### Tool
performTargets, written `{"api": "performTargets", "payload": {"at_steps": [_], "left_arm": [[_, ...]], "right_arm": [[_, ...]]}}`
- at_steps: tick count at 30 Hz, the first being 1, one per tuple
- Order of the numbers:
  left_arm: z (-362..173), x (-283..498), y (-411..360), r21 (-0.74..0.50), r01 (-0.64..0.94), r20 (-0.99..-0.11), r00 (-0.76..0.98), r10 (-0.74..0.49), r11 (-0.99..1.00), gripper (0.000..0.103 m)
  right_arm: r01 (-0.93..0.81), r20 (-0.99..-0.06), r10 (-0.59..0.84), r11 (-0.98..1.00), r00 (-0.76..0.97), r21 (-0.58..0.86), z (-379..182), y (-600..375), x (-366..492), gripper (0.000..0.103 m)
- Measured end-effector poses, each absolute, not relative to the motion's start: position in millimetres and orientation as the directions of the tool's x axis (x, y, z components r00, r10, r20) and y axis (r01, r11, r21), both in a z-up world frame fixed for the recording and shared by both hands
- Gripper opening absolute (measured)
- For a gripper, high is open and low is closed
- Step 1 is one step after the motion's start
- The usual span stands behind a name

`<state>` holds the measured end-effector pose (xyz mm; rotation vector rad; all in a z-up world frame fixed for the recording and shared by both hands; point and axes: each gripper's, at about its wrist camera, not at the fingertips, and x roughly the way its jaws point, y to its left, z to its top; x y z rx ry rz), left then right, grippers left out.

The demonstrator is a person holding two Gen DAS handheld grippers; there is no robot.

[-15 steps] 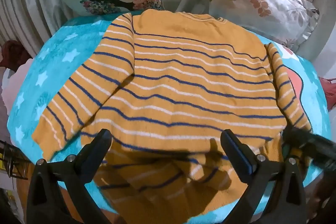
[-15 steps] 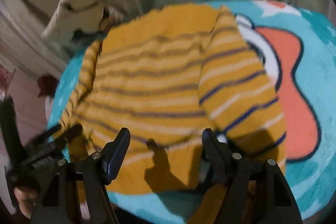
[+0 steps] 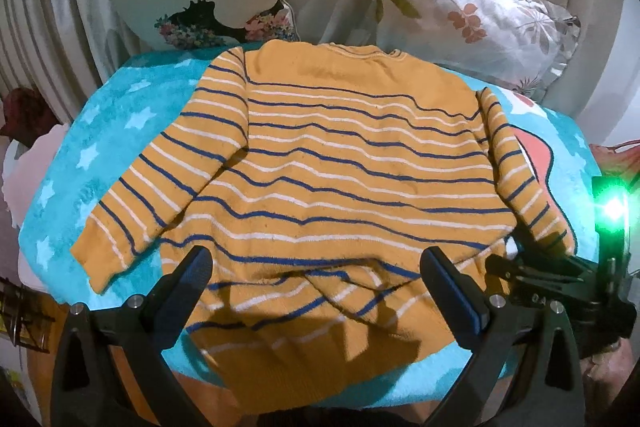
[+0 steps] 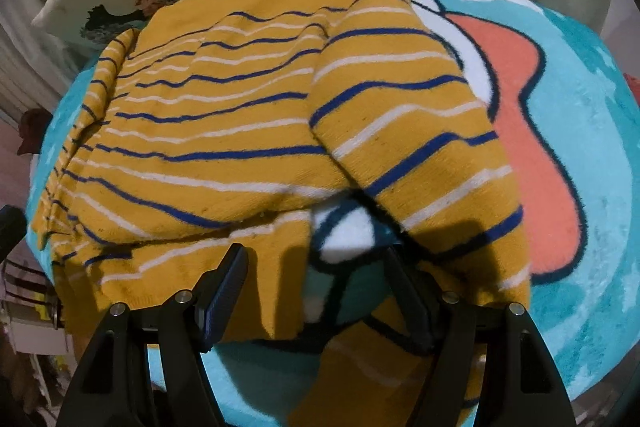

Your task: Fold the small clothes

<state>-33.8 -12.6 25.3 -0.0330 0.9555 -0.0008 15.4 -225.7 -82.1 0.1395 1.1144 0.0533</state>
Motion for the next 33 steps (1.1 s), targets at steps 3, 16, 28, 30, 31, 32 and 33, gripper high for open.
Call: {"api": "performTargets", "payload": {"at_steps": [3, 16, 28, 30, 31, 32, 33], "left_arm": [[27, -32, -12, -0.047, -0.016, -0.818, 0.574, -0.029, 0.999, 0.103], [19, -36, -18, -0.112, 0.009, -0.829, 0.551, -0.098, 0.994, 0.103], [15, -40, -17, -0.109, 0.001, -0.833, 0.545, -0.092, 0.994, 0.103], [15, -40, -17, -0.112, -0.001, -0.835, 0.542, -0.094, 0.994, 0.103], [14, -40, -16, -0.112, -0.002, -0.836, 0.541, -0.093, 0.994, 0.103], [14, -40, -16, -0.110, -0.004, -0.836, 0.541, -0.090, 0.994, 0.103], [14, -40, -15, -0.109, -0.006, -0.836, 0.541, -0.089, 0.994, 0.103]], "right_arm": [[0.023, -0.890, 0.094, 0.993, 0.447, 0.117, -86, -225, 18, 0.076], [-0.038, -0.873, 0.139, 0.990, 0.468, 0.137, -80, -208, 19, 0.009], [-0.034, -0.885, 0.246, 0.967, 0.394, 0.254, -81, -227, -30, 0.008], [-0.040, -0.891, 0.249, 0.967, 0.379, 0.253, -85, -231, -39, 0.008], [-0.041, -0.894, 0.254, 0.965, 0.368, 0.257, -87, -231, -45, 0.008], [-0.044, -0.895, 0.262, 0.964, 0.362, 0.264, -88, -231, -49, 0.008], [-0.056, -0.894, 0.272, 0.961, 0.356, 0.270, -88, -231, -52, 0.008]]}}
